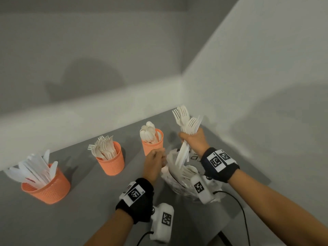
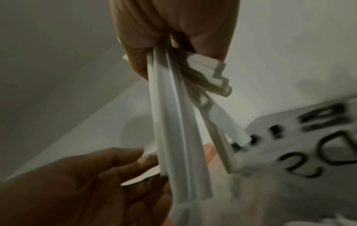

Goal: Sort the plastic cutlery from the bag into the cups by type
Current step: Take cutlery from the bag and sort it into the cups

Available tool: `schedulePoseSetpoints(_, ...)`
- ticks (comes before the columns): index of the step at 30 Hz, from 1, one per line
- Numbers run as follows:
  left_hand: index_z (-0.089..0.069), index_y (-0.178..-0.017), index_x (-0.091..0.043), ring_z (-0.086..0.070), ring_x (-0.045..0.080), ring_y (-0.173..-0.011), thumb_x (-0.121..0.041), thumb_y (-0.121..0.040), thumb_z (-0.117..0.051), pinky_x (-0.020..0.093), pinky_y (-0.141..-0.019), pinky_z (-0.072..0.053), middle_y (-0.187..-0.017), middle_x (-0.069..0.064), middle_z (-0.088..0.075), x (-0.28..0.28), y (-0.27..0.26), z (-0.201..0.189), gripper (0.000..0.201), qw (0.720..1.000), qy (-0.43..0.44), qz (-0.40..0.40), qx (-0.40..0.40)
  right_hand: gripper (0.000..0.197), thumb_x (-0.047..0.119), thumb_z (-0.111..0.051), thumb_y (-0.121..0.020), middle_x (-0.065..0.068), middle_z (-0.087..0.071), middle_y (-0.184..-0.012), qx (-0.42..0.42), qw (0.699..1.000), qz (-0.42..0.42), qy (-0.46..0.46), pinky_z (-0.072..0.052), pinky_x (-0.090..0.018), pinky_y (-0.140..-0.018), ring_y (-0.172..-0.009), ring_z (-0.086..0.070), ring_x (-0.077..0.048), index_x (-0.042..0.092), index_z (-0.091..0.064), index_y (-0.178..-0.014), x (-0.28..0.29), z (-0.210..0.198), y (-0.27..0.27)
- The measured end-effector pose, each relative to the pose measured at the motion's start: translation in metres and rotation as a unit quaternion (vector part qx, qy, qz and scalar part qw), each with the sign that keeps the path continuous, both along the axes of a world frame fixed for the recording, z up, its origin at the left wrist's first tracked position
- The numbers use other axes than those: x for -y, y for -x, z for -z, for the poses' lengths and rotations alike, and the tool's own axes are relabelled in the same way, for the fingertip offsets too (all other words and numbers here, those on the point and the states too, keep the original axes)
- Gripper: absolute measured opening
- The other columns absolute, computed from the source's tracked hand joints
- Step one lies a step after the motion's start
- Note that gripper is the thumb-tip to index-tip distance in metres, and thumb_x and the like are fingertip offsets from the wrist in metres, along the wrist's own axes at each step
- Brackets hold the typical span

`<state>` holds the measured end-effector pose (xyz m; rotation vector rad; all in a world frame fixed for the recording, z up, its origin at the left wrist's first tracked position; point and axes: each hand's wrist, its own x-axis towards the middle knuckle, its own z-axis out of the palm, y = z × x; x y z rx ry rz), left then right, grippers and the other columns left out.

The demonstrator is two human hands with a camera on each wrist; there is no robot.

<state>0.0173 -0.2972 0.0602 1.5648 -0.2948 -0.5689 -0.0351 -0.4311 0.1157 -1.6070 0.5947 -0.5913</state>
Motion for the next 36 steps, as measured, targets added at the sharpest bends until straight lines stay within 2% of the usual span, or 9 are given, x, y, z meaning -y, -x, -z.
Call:
schedulePoseSetpoints(4,-0.059,-0.089,-0.010,-0.051,0.015,-0.064,-0.038,-0.099,-0.034,0.027,-0.065,-0.042,-0.071,0.005,-0.055,-0.022,0.002,-0.008,0.039,0.971,0.075,0.016,-0.226,0.015,-0.007,-0.064,-0.079,0.008,-0.063,-0.062,0.040,0.996,-0.044,-0.065,-0.050,-0.014,-0.052,-0.054,-0.060,0.002,0.007,-0.059,-0.079,-0.046,-0.004,-0.018)
schedulePoseSetpoints(8,-0.058,-0.083,-0.006,-0.063,0.016,-0.053,-0.028,-0.100,-0.033,0.026,-0.055,-0.055,-0.061,0.007,-0.064,-0.046,0.000,-0.009,0.038,0.939,0.130,-0.009,-0.318,0.023,0.000,-0.070,-0.070,-0.011,-0.058,-0.075,0.068,0.991,-0.023,-0.112,-0.052,-0.024,-0.056,-0.062,-0.056,-0.018,0.002,-0.061,-0.091,-0.095,-0.001,-0.038)
schedulePoseSetpoints(14,-0.058,-0.075,-0.005,-0.057,0.010,-0.040,-0.007,-0.094,-0.035,0.020,-0.047,-0.052,-0.047,0.003,-0.059,-0.093,-0.008,-0.016,0.030,0.932,0.174,-0.075,-0.309,0.021,-0.009,-0.065,-0.073,0.007,-0.057,-0.051,0.070,0.981,-0.022,-0.177,-0.045,-0.024,-0.052,-0.047,-0.054,-0.006,0.010,-0.054,-0.071,-0.147,0.013,-0.054)
schedulePoseSetpoints(17,-0.056,-0.075,-0.012,-0.051,0.007,-0.039,-0.015,-0.097,-0.035,0.017,-0.042,-0.044,-0.046,-0.002,-0.056,-0.115,-0.010,-0.017,0.031,0.934,0.175,-0.097,-0.295,0.021,-0.007,-0.068,-0.070,-0.002,-0.062,-0.068,0.051,0.979,-0.039,-0.192,-0.050,-0.028,-0.060,-0.060,-0.060,-0.014,0.004,-0.061,-0.087,-0.173,0.024,-0.063)
schedulePoseSetpoints(22,-0.054,-0.070,-0.011,-0.044,0.010,-0.044,-0.037,-0.094,-0.033,0.020,-0.045,-0.033,-0.053,0.002,-0.048,-0.150,-0.007,-0.017,0.041,0.956,0.152,-0.063,-0.243,0.012,-0.002,-0.063,-0.079,-0.007,-0.058,-0.060,0.000,0.972,-0.135,-0.190,-0.049,-0.017,-0.047,-0.045,-0.055,-0.009,0.005,-0.059,-0.071,-0.199,0.021,-0.067)
schedulePoseSetpoints(25,-0.056,-0.084,-0.015,-0.050,0.010,-0.060,-0.040,-0.077,-0.051,0.021,-0.054,-0.038,-0.069,0.001,-0.052,-0.172,-0.007,-0.017,0.027,0.985,0.092,-0.002,-0.147,0.011,0.007,-0.063,-0.082,-0.001,-0.059,-0.055,-0.022,0.968,-0.145,-0.202,-0.052,-0.021,-0.052,-0.049,-0.058,-0.012,0.001,-0.058,-0.088,-0.206,0.028,-0.074)
schedulePoseSetpoints(28,-0.055,-0.102,-0.012,-0.058,0.012,-0.077,-0.027,-0.059,-0.064,0.022,-0.065,-0.049,-0.083,0.000,-0.059,-0.186,-0.011,-0.017,0.046,0.996,0.020,0.035,-0.082,0.031,0.011,-0.064,-0.078,-0.004,-0.056,-0.054,-0.028,0.961,-0.166,-0.218,-0.053,-0.028,-0.056,-0.049,-0.058,-0.015,-0.002,-0.053,-0.104,-0.217,0.031,-0.080)
schedulePoseSetpoints(32,-0.049,-0.090,-0.009,-0.049,0.010,-0.048,-0.006,-0.080,-0.057,0.022,-0.047,-0.042,-0.063,0.004,-0.049,-0.192,-0.010,-0.022,0.013,0.999,-0.030,0.007,-0.017,0.013,0.013,-0.063,-0.084,-0.003,-0.057,-0.062,-0.088,0.953,-0.266,-0.113,-0.051,-0.030,-0.071,-0.062,-0.057,-0.016,0.014,-0.057,-0.072,-0.231,0.029,-0.076)
schedulePoseSetpoints(36,-0.042,-0.069,-0.010,-0.037,0.009,-0.037,-0.012,-0.094,-0.044,0.020,-0.039,-0.032,-0.048,0.000,-0.038,-0.198,-0.014,-0.021,0.026,0.998,-0.020,0.009,-0.063,0.005,0.018,-0.063,-0.086,0.001,-0.065,-0.075,-0.068,0.919,-0.354,-0.160,-0.052,-0.022,-0.068,-0.067,-0.064,-0.006,0.019,-0.060,-0.090,-0.230,0.029,-0.071)
